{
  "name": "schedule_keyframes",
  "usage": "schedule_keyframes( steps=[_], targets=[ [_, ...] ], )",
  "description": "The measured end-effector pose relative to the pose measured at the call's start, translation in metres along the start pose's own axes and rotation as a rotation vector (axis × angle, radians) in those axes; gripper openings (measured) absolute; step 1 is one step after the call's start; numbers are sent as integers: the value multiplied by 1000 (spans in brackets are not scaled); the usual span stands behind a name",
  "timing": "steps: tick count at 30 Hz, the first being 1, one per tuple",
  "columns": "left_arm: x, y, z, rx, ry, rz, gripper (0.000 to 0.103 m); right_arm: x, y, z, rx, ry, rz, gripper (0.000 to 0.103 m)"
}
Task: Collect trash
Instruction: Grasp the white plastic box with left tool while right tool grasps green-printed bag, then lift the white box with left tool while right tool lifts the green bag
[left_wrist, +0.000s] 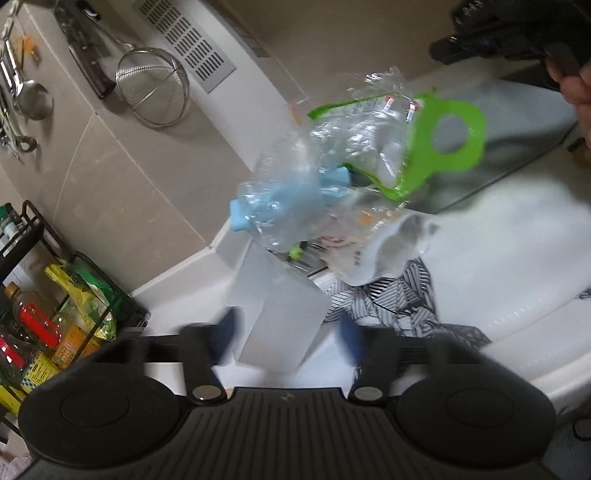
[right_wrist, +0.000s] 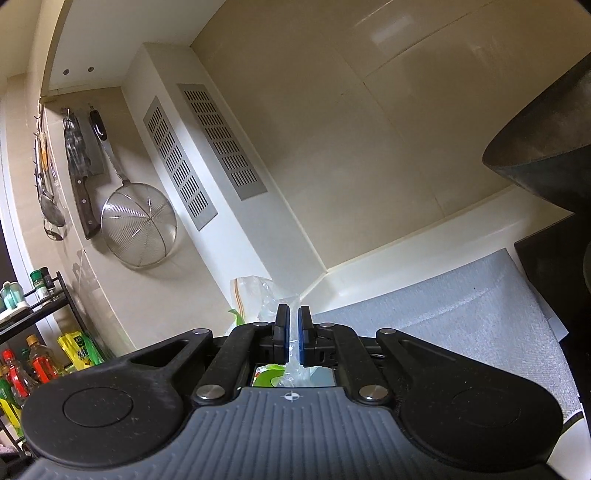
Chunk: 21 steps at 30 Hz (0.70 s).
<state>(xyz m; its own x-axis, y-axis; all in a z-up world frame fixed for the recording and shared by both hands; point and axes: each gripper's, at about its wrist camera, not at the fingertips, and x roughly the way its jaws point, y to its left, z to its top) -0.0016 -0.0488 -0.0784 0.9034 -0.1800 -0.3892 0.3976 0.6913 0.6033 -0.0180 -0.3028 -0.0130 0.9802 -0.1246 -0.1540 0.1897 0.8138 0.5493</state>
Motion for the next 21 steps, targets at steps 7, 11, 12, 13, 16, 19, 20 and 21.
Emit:
schedule_keyframes(
  steps=[7, 11, 12, 13, 16, 19, 20, 21],
  targets=[
    [-5, 17, 10, -224, 18, -30, 103, 1, -3, 1, 29, 14, 7, 7],
    [10, 29, 20, -417, 83, -57, 103, 1, -3, 0, 27, 15, 6, 10],
    [15, 33, 22, -474, 100, -55, 103, 1, -3, 0, 27, 16, 4, 11],
    [20, 38, 23, -529, 115, -55, 103, 2, -3, 0, 27, 18, 4, 13],
    [37, 50, 23, -671, 173, -58, 103, 3, -3, 0, 28, 23, 11, 13],
    [53, 61, 19, -790, 225, -51, 103, 3, -1, -1, 22, 26, 20, 13],
    [57, 62, 18, -811, 237, -53, 103, 3, -1, -1, 20, 25, 21, 13],
    [61, 64, 18, -827, 251, -51, 103, 3, 0, -1, 18, 24, 23, 13]
  ],
)
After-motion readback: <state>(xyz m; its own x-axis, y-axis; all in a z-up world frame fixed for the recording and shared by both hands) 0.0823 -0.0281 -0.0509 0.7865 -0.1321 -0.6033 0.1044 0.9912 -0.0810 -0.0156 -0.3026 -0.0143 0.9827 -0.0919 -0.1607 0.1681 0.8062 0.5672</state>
